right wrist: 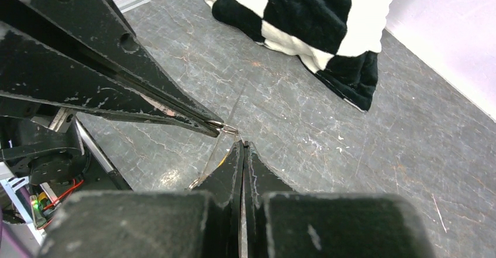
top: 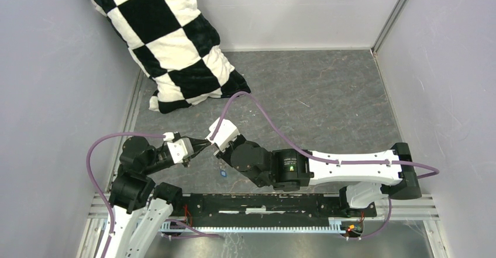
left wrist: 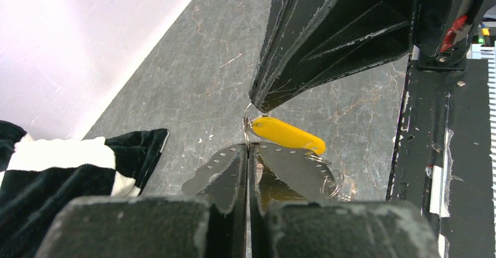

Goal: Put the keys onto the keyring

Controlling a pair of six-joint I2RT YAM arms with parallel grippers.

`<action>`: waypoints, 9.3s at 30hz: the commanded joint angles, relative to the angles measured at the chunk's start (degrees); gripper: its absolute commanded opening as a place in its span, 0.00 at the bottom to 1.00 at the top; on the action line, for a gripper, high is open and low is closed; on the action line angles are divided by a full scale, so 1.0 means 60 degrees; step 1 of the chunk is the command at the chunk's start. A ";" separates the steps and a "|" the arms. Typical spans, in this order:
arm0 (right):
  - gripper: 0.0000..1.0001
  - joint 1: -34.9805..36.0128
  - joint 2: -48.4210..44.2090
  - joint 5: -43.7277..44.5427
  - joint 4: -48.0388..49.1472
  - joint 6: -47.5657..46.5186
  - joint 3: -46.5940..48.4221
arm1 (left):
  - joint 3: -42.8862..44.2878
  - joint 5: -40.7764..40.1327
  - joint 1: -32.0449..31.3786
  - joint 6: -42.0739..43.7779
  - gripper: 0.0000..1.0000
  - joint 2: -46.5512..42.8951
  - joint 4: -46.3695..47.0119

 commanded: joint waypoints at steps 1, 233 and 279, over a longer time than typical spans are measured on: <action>0.01 0.0031 -0.0362 -0.0327 0.0584 -0.0157 -0.0075 | 0.0399 0.0129 -0.0013 -0.0120 0.02 0.0003 0.0373; 0.35 -0.4951 -0.2559 -1.3931 0.2853 -0.0031 -0.1539 | 0.0355 0.3487 -0.0017 -0.6156 0.02 0.1688 0.5293; 0.00 -0.5192 -0.1855 -1.3202 0.1160 -0.0403 -0.1209 | 0.1504 0.3270 -0.0013 -0.1299 0.42 0.2417 0.0053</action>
